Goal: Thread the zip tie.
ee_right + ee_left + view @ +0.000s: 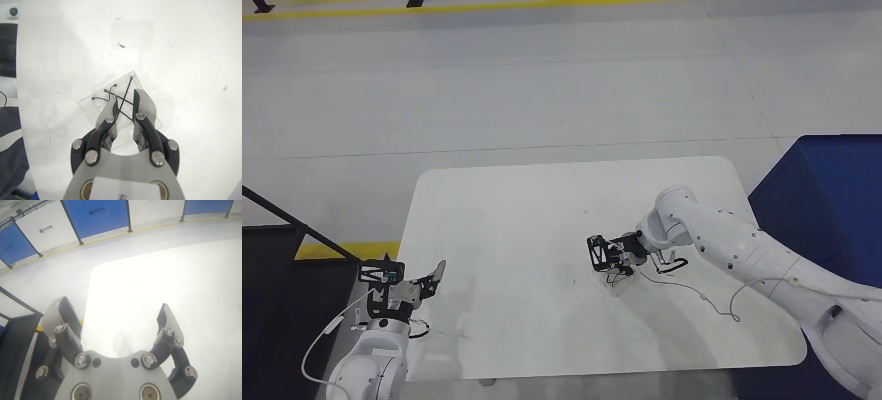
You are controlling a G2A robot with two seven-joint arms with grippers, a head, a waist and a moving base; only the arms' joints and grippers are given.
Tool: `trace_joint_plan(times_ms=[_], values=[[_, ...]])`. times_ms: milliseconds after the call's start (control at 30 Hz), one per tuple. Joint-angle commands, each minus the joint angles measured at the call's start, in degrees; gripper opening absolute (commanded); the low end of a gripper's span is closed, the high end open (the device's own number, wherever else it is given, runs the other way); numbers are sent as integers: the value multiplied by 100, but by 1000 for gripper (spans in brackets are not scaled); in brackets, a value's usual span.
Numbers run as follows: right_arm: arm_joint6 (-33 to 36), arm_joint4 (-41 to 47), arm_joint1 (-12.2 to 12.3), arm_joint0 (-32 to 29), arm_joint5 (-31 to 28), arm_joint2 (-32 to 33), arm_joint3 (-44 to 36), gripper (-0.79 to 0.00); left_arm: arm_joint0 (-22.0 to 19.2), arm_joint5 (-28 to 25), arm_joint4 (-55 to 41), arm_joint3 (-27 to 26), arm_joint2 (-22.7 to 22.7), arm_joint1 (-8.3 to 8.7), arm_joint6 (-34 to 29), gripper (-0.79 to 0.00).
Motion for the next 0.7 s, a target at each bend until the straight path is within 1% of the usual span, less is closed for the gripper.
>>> trace_joint_plan(times_ms=[0,67,167,233,433,500,567,633,667], values=[[155,41,-61,-13,0,0,64,-619,0,0,0,0,0,0,0,0],[308,0,-130,-21,0,0,119,-603,0,0,0,0,0,0,0,0],[434,-34,-243,-70,0,0,183,-622,0,0,0,0,0,0,0,0],[487,-53,-315,-84,0,0,245,-613,0,0,0,0,0,0,0,0],[587,-101,-497,-139,0,0,415,-619,0,0,0,0,0,0,0,0],[618,-120,-550,-157,0,0,482,-631,0,0,0,0,0,0,0,0],[665,-146,-600,-168,0,0,566,-708,0,0,0,0,0,0,0,0],[664,-149,-647,-163,0,0,645,-686,0,0,0,0,0,0,0,0],[660,-157,-668,-167,0,0,673,-650,0,0,0,0,0,0,0,0]])
